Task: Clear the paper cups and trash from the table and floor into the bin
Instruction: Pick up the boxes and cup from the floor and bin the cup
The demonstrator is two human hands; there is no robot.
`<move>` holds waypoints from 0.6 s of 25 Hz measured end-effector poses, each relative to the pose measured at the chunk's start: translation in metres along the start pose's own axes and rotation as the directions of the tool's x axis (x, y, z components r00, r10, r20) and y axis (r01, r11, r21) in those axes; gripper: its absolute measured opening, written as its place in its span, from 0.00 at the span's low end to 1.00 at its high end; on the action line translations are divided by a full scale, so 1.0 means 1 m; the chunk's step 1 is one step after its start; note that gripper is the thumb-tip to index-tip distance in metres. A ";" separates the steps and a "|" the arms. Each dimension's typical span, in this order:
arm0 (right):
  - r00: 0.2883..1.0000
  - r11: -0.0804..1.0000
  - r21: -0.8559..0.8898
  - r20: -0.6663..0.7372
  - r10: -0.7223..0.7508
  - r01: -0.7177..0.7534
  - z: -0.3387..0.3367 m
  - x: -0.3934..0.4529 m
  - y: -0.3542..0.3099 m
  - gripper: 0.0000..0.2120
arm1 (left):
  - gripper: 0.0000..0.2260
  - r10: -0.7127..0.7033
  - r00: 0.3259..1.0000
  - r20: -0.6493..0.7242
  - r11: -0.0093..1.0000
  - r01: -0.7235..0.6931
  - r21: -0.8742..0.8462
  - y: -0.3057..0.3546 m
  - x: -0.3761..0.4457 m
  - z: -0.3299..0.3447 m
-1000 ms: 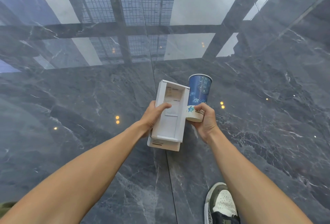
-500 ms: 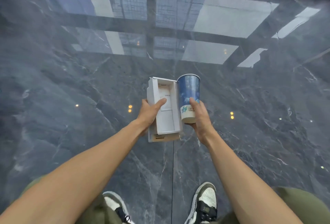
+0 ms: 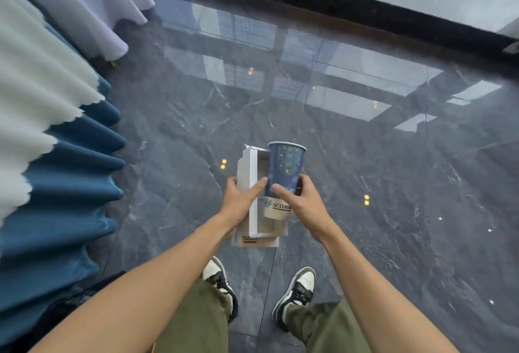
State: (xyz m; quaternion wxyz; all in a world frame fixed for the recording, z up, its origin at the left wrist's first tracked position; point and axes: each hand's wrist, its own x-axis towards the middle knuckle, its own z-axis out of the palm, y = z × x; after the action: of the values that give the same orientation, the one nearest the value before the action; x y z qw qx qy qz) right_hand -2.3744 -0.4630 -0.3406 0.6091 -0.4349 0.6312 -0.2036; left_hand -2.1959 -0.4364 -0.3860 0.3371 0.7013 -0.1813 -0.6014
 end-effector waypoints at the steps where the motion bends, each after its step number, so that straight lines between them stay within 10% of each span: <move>1: 1.000 0.999 -0.030 0.014 -0.018 0.019 0.010 -0.013 -0.021 0.23 | 0.37 0.000 1.000 -0.007 1.000 0.000 -0.019 0.010 -0.017 -0.016; 7: 0.993 0.995 -0.065 0.092 -0.068 0.075 0.065 -0.072 -0.090 0.40 | 0.32 -0.034 0.998 -0.051 0.995 0.030 -0.091 0.032 -0.093 -0.105; 15: 0.930 0.966 -0.218 0.363 -0.051 0.138 0.174 -0.143 -0.135 0.15 | 0.35 -0.111 0.951 -0.289 0.953 0.019 -0.301 -0.026 -0.221 -0.229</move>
State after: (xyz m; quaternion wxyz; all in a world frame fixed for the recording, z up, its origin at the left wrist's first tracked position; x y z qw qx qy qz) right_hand -2.1864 -0.3743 -0.1803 0.6451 -0.5650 0.5091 -0.0734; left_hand -2.0249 -0.2139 -0.2335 0.4413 0.7325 -0.0125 -0.5182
